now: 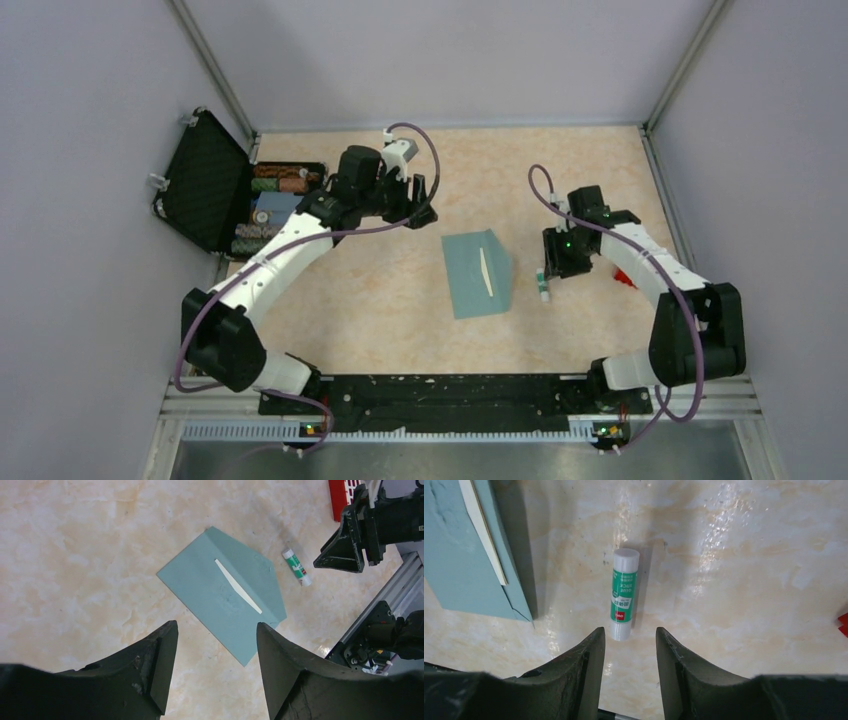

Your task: Place the letter into the envelope and seal it

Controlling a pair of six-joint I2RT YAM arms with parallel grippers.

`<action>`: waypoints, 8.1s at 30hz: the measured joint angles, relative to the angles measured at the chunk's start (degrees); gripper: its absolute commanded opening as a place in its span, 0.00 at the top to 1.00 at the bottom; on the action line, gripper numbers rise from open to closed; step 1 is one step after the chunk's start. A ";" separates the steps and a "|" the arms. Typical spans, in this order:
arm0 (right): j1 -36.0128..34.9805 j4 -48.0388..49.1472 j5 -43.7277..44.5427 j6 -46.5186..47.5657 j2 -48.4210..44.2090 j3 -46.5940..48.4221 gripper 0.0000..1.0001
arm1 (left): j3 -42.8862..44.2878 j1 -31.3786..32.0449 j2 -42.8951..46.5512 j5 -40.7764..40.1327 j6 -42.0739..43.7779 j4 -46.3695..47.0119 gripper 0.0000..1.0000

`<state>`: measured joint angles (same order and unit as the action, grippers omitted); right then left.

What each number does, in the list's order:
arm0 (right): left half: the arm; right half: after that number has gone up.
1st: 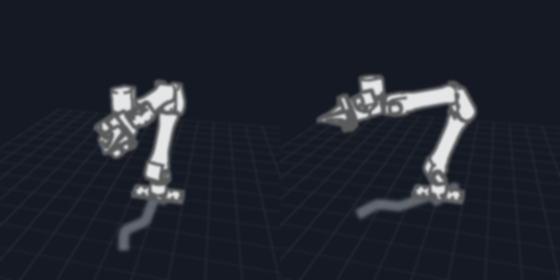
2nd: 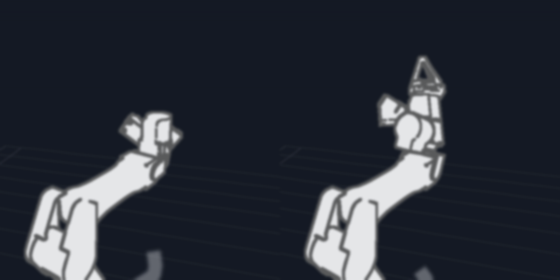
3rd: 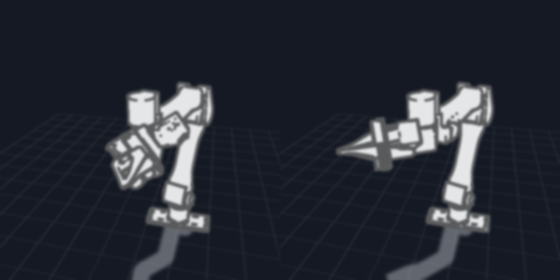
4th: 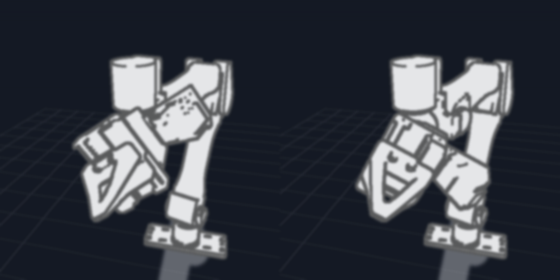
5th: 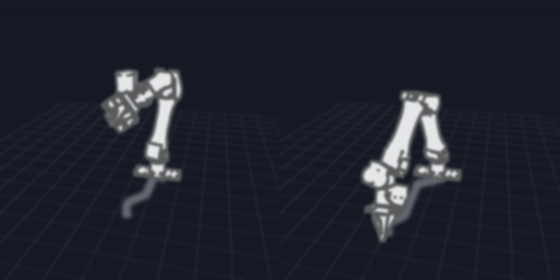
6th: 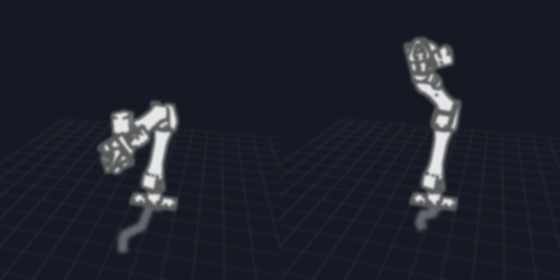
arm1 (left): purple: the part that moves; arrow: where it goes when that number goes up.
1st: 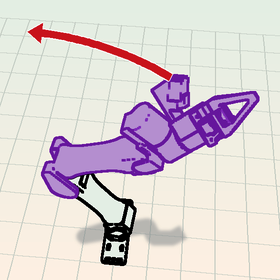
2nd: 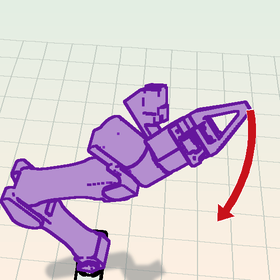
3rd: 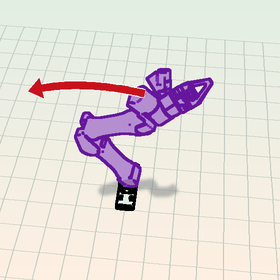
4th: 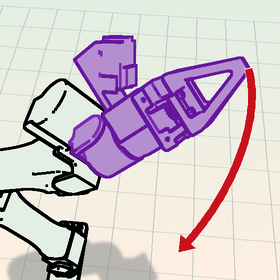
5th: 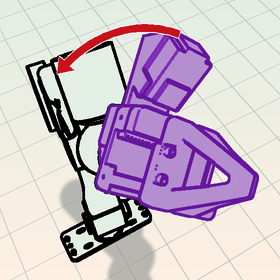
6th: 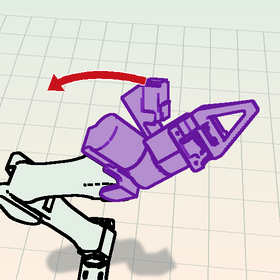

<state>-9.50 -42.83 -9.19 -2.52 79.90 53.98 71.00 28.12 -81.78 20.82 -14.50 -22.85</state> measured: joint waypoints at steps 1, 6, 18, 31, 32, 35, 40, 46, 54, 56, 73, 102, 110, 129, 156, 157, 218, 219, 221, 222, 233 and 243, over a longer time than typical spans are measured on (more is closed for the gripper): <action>-0.13 -0.17 0.15 0.00 0.00 -1.16 0.58 | 0.26 0.00 0.00 0.37 0.31 -0.07 0.36; -0.13 1.11 0.55 -0.04 0.92 -1.88 0.63 | -0.04 0.00 0.00 1.90 1.55 -2.12 0.37; -0.13 3.48 -2.12 -0.61 9.97 0.35 0.60 | -4.17 -1.25 2.51 3.34 2.56 -2.51 0.38; -0.42 1.70 -2.84 -3.61 13.81 1.33 0.57 | -4.17 -4.24 4.15 3.80 4.94 -2.97 0.38; -0.66 1.16 -2.82 -3.87 13.81 1.33 0.57 | -4.17 -4.39 4.15 3.82 5.07 -3.02 0.38; -2.25 -0.02 -2.38 -4.70 13.81 1.33 0.58 | -4.15 -4.70 4.15 3.87 5.25 -3.15 0.38; -5.38 -0.72 -1.01 -6.10 13.81 1.33 0.61 | -3.91 -4.96 4.15 4.02 5.25 -3.34 0.38; -6.10 -1.03 2.91 -6.86 14.64 1.33 0.77 | -3.61 -5.18 4.15 4.04 5.25 -3.37 0.39; -6.14 -1.51 3.54 -4.59 14.36 1.66 1.00 | -3.63 -5.22 4.15 5.99 5.95 -3.28 0.42; -6.14 -2.58 1.40 -2.21 13.11 2.14 1.00 | -3.74 -5.20 4.57 7.98 8.55 -3.15 0.42; -10.93 -16.79 -43.71 11.43 5.29 21.53 1.00 | -17.99 13.62 22.73 15.58 81.92 12.52 0.29; -17.09 -12.52 -52.68 0.66 5.70 19.74 0.99 | -17.79 21.86 12.20 10.99 106.53 13.33 0.82; -16.63 -12.09 -52.19 -5.64 5.77 19.21 0.54 | -17.81 22.25 12.17 8.98 100.83 11.34 1.00; -15.34 -0.63 -35.98 -9.20 -2.34 24.22 0.40 | -15.69 21.16 17.05 2.03 42.75 3.91 1.00; -18.60 -2.51 -42.32 -9.35 -0.63 19.80 1.00 | -14.40 19.10 14.01 3.02 30.84 5.75 0.99; -18.60 -2.40 -42.34 -9.35 -0.63 19.61 1.00 | -14.40 19.10 13.99 3.15 30.75 5.64 0.88; -18.45 -0.04 -40.68 -12.22 -1.49 20.65 0.77 | -10.58 16.48 9.14 12.35 20.55 7.69 1.00; -18.45 0.00 -40.65 -12.26 -1.49 20.65 0.76 | -10.58 16.41 9.14 12.35 20.37 7.74 1.00; -18.38 0.02 -40.68 -12.33 -1.49 20.65 0.83 | -10.58 16.37 9.11 12.35 20.17 7.78 1.00; -18.38 0.04 -40.68 -12.35 -1.49 20.65 0.89 | -10.58 16.37 9.11 12.35 20.11 7.80 1.00; -18.08 0.04 -44.24 0.66 -2.51 20.20 1.00 | -10.60 16.00 8.76 14.14 19.28 8.37 1.00; -17.46 14.16 -37.22 23.34 -24.68 10.40 1.00 | -13.68 14.99 9.64 16.79 23.32 11.58 1.00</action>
<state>-26.96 -28.67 -46.41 20.82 55.22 64.38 57.32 43.11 -72.14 37.60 8.82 -11.27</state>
